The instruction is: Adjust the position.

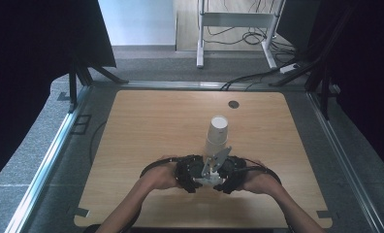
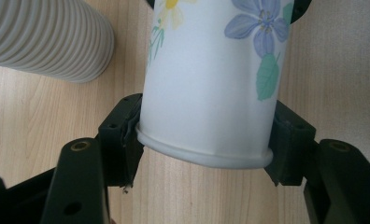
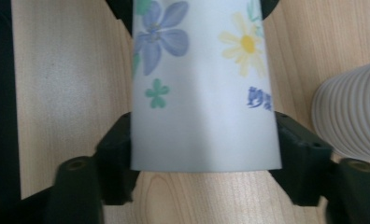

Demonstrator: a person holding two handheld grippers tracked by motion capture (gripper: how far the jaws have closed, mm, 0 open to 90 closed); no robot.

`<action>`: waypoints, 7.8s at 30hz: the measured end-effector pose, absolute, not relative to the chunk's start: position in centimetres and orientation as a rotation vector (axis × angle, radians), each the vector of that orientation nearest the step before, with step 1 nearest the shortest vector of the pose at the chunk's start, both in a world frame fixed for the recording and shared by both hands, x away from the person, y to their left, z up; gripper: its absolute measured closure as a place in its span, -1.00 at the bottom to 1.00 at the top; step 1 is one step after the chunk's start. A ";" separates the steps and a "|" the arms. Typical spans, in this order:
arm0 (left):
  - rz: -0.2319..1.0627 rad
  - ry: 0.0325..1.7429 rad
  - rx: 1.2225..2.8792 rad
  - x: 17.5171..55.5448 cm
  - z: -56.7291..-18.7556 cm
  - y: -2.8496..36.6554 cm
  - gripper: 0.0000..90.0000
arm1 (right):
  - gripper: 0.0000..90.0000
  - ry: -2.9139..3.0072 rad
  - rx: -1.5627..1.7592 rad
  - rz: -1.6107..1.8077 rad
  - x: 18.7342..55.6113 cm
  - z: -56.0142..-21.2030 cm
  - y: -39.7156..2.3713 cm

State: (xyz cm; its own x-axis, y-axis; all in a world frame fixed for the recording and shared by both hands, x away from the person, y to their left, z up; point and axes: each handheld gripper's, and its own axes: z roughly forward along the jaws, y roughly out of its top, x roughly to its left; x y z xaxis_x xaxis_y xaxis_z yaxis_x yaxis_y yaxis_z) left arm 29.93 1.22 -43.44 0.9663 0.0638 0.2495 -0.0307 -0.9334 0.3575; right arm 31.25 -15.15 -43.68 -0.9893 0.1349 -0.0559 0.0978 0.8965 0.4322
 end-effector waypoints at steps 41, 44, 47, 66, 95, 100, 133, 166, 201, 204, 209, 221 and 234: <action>0.109 0.218 2.256 31.0 -41.7 6.0 -0.68 | -0.18 2.822 0.224 1.084 30.9 -42.2 -18.5; 0.095 0.224 2.225 31.0 -41.8 6.2 -0.68 | -0.18 2.799 0.228 1.128 30.9 -42.4 -18.9; 0.083 0.226 2.202 31.0 -42.0 6.3 -0.68 | -0.18 2.773 0.234 1.169 30.8 -42.8 -19.2; 0.002 0.231 2.150 31.2 -42.7 6.0 -0.67 | -0.18 2.699 0.130 1.289 30.3 -44.5 -20.1; -0.008 0.217 2.116 31.4 -42.6 6.0 -0.27 | -0.18 2.721 0.102 1.292 30.7 -44.9 -19.9; -0.014 0.217 2.099 31.4 -42.5 6.1 -0.21 | -0.18 2.719 0.108 1.308 30.8 -45.0 -20.1; 0.106 0.155 2.328 31.4 -40.0 4.7 -0.14 | -0.63 2.851 0.211 1.069 31.0 -43.5 -18.7; 0.142 0.045 2.506 30.8 -39.4 1.4 -0.36 | -0.17 2.975 0.136 0.798 31.4 -44.1 -16.1; 0.039 0.183 2.189 31.5 -39.9 3.2 -0.45 | -0.18 2.752 0.290 1.470 31.2 -45.5 -18.4; 0.049 0.178 2.190 31.4 -40.0 3.3 -0.40 | -0.18 2.753 0.288 1.474 31.3 -45.6 -18.3; 0.069 0.172 2.199 31.3 -39.9 3.2 -0.36 | -0.20 2.761 0.293 1.470 31.4 -45.6 -18.3; 0.159 0.271 2.221 31.7 -39.8 4.0 -0.37 | -0.65 2.731 0.426 1.316 31.7 -45.9 -18.7; 0.239 0.477 2.228 32.4 -41.1 5.7 -0.38 | -0.87 2.684 0.581 1.256 31.9 -46.1 -21.0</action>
